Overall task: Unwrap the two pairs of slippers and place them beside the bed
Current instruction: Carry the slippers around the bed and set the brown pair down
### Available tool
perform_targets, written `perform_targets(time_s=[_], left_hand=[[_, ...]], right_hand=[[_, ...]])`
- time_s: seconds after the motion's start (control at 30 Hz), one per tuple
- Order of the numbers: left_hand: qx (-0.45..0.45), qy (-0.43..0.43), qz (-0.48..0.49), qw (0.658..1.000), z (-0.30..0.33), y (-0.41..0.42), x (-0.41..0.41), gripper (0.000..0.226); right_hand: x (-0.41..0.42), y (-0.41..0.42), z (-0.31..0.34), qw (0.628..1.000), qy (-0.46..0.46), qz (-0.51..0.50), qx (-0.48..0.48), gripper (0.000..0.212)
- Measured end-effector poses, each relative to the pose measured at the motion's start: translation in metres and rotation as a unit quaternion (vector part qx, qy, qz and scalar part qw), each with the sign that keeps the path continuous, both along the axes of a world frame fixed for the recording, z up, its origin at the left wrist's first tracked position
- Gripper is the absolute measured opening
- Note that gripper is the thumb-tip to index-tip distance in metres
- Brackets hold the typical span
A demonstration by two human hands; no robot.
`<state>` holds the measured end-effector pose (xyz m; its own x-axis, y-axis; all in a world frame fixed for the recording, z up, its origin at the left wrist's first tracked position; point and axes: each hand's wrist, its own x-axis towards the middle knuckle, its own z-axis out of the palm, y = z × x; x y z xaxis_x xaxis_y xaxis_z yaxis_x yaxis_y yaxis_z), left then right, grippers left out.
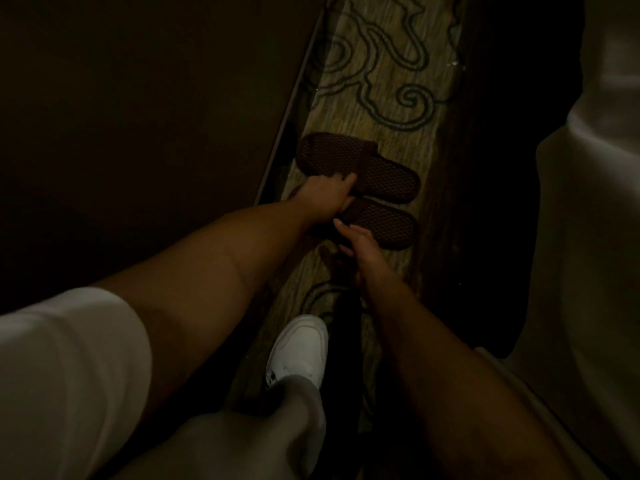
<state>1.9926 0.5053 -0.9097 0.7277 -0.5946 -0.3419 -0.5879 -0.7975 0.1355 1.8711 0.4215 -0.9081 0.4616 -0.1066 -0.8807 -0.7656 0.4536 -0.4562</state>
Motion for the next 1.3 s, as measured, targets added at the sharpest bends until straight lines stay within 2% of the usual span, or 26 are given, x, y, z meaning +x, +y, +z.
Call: perform_targets(time_s=[0.07,0.13,0.3,0.33,0.47,0.67,0.73,0.8,0.9,0.93,1.1,1.3], left_hand=[[-0.005,0.01,0.017,1.0,-0.003,0.0,-0.002,0.043],[-0.002,0.01,0.026,1.0,-0.004,0.004,-0.001,0.04],[-0.011,-0.007,0.056,0.998,-0.005,0.014,0.0,0.038],[-0.013,-0.008,0.063,0.998,-0.006,0.016,0.001,0.039],[-0.029,0.004,0.062,0.998,-0.007,0.02,0.002,0.044],[-0.023,0.015,0.052,0.998,-0.003,0.005,-0.002,0.048],[-0.034,0.004,0.052,0.998,0.004,0.005,-0.004,0.046],[-0.045,-0.019,0.064,0.997,0.014,0.011,-0.008,0.045],[-0.043,-0.038,0.076,0.995,0.028,0.026,-0.016,0.045],[-0.042,-0.043,0.081,0.995,0.033,0.031,-0.02,0.046],[-0.039,-0.051,0.123,0.99,0.063,0.043,-0.046,0.046],[-0.046,-0.037,0.137,0.989,0.103,0.056,-0.09,0.047]], right_hand=[[0.005,0.001,0.001,1.0,-0.009,0.009,-0.004,0.064],[0.01,-0.002,-0.002,0.999,-0.019,0.034,0.0,0.06],[0.018,-0.006,0.003,0.999,0.007,0.029,0.025,0.023],[0.018,-0.005,0.002,0.999,0.01,0.017,0.031,0.022],[0.016,-0.001,0.001,0.996,0.015,-0.046,0.078,0.024],[0.018,0.001,0.009,0.997,0.004,-0.028,0.072,0.03],[0.022,-0.001,0.015,1.0,-0.002,0.011,0.028,0.04],[0.022,-0.002,0.017,0.997,-0.028,0.046,-0.054,0.047],[0.015,-0.008,0.024,0.959,-0.077,0.116,-0.246,0.048],[0.012,-0.01,0.028,0.944,-0.086,0.145,-0.284,0.05],[-0.011,-0.01,0.061,0.895,-0.106,0.239,-0.362,0.059],[-0.049,-0.013,0.104,0.867,-0.108,0.305,-0.38,0.065]])
